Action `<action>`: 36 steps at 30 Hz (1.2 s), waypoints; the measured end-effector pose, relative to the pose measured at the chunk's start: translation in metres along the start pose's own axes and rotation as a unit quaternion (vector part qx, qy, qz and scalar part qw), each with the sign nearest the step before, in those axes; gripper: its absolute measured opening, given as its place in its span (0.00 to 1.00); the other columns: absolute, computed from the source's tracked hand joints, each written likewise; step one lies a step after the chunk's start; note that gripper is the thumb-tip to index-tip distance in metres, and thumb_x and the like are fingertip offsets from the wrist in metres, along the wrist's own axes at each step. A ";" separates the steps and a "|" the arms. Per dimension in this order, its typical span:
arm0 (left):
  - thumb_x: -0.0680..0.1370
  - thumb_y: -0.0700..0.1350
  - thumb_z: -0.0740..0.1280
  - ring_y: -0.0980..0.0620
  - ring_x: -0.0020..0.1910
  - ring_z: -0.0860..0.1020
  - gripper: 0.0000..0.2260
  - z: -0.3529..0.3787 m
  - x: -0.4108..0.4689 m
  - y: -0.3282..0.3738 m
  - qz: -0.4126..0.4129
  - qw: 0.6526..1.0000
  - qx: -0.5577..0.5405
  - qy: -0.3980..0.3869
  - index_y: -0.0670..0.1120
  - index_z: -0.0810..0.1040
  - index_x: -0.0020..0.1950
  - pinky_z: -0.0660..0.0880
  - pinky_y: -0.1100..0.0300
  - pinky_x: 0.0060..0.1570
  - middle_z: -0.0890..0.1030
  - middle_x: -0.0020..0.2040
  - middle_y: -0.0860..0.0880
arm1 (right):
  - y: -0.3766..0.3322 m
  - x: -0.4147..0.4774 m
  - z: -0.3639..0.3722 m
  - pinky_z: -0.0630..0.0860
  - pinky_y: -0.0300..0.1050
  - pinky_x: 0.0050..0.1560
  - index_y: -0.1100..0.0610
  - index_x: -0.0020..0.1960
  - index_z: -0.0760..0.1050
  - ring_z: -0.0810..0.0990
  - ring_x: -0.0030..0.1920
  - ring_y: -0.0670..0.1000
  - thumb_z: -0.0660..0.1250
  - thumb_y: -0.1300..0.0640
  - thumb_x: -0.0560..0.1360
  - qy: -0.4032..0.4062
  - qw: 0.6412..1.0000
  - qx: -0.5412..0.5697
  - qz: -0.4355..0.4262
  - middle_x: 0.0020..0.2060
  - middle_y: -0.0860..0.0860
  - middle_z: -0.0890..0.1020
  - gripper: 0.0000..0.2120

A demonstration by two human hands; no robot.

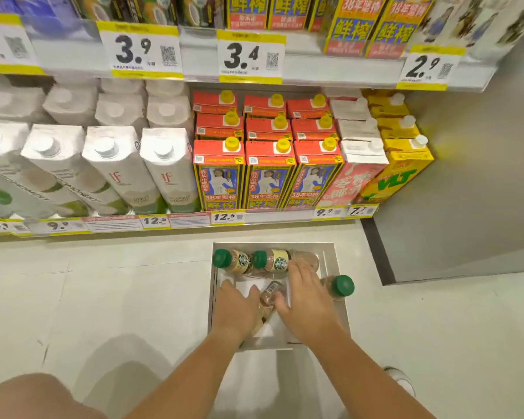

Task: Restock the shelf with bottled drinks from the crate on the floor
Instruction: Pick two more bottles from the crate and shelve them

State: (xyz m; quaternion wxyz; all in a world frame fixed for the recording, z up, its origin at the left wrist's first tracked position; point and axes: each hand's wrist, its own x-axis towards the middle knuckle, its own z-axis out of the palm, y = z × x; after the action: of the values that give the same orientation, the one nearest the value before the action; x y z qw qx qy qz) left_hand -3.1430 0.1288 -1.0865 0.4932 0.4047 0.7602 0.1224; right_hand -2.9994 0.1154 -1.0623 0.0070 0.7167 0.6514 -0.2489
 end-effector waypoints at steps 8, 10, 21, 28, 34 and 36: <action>0.71 0.40 0.78 0.50 0.45 0.83 0.09 0.034 0.061 -0.002 -0.065 0.953 -0.293 0.049 0.49 0.81 0.46 0.74 0.61 0.40 0.85 0.44 0.51 | 0.018 0.070 0.022 0.73 0.50 0.63 0.55 0.69 0.66 0.68 0.65 0.54 0.68 0.71 0.69 -0.010 0.996 0.076 0.052 0.63 0.53 0.70 0.31; 0.69 0.41 0.80 0.51 0.48 0.83 0.13 0.045 0.066 -0.002 -0.057 0.947 -0.308 0.071 0.48 0.82 0.50 0.76 0.58 0.49 0.86 0.47 0.52 | 0.021 0.082 0.029 0.73 0.49 0.60 0.56 0.66 0.69 0.69 0.62 0.55 0.68 0.71 0.69 0.011 0.997 0.053 0.061 0.60 0.54 0.72 0.27; 0.69 0.38 0.79 0.53 0.46 0.82 0.13 0.056 0.069 -0.001 -0.042 0.916 -0.373 0.139 0.51 0.80 0.48 0.75 0.56 0.51 0.85 0.44 0.52 | 0.032 0.090 0.034 0.74 0.47 0.55 0.53 0.60 0.71 0.74 0.56 0.54 0.71 0.61 0.70 0.061 0.996 -0.058 -0.002 0.56 0.51 0.74 0.20; 0.69 0.40 0.79 0.57 0.47 0.84 0.14 0.007 0.027 0.027 0.095 0.936 -0.328 0.090 0.53 0.82 0.50 0.77 0.60 0.49 0.86 0.45 0.56 | 0.007 0.061 -0.005 0.79 0.48 0.39 0.49 0.49 0.72 0.79 0.40 0.48 0.72 0.54 0.69 0.092 0.976 0.190 0.044 0.41 0.46 0.79 0.12; 0.68 0.32 0.78 0.54 0.47 0.84 0.15 -0.054 -0.020 0.078 0.196 0.937 -0.287 0.025 0.46 0.83 0.50 0.79 0.66 0.42 0.87 0.45 0.50 | -0.021 0.023 -0.082 0.75 0.38 0.35 0.49 0.41 0.73 0.80 0.35 0.45 0.75 0.52 0.65 0.208 0.925 0.313 0.060 0.32 0.46 0.82 0.11; 0.68 0.33 0.79 0.56 0.46 0.84 0.16 -0.077 -0.034 0.100 0.227 0.938 -0.261 0.010 0.47 0.83 0.51 0.79 0.65 0.42 0.87 0.45 0.49 | -0.028 0.012 -0.112 0.78 0.45 0.36 0.48 0.42 0.74 0.81 0.36 0.46 0.76 0.52 0.64 0.234 0.913 0.329 0.058 0.33 0.46 0.83 0.12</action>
State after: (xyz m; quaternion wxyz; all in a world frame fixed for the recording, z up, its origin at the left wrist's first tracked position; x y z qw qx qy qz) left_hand -3.1528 0.1840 -0.9686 0.5333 0.4224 0.5941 0.4292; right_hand -2.9861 0.1685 -0.9602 -0.3671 0.7528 0.4731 -0.2734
